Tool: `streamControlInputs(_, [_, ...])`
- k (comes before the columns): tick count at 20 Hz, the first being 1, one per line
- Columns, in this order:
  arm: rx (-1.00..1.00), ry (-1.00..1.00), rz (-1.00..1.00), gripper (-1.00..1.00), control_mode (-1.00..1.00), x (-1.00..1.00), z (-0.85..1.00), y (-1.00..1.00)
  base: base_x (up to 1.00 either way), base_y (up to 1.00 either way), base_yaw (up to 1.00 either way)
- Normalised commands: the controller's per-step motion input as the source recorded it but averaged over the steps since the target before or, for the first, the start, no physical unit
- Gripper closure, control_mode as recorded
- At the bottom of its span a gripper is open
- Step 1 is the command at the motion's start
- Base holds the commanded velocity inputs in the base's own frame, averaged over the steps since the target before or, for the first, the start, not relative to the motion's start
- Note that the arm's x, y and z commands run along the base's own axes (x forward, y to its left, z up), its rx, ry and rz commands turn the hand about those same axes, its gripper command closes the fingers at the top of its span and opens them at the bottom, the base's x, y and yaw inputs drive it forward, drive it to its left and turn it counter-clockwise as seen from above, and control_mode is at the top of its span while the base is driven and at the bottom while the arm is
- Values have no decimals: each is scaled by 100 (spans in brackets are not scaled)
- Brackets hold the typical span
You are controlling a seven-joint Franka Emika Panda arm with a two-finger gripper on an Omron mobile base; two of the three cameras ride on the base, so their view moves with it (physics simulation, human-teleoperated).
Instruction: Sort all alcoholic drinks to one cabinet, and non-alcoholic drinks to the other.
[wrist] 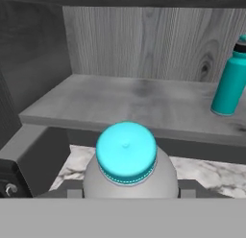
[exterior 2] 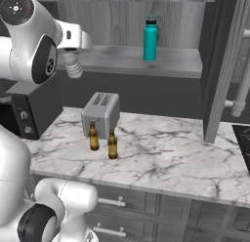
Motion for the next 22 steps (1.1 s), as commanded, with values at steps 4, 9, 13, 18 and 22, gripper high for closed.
streamControlInputs(4, [-2,-2,0,100,-100,19,0,0,0,0,0])
streamControlInputs(9, [-1,-1,0,100,-100,19,0,0,0,0,0])
streamControlInputs(13, [-1,0,0,100,-100,18,0,0,0,0,0])
streamControlInputs(18, [-1,0,0,100,-100,17,0,0,0,0,0])
streamControlInputs(22, [0,0,0,100,-100,16,0,0,0,0,0])
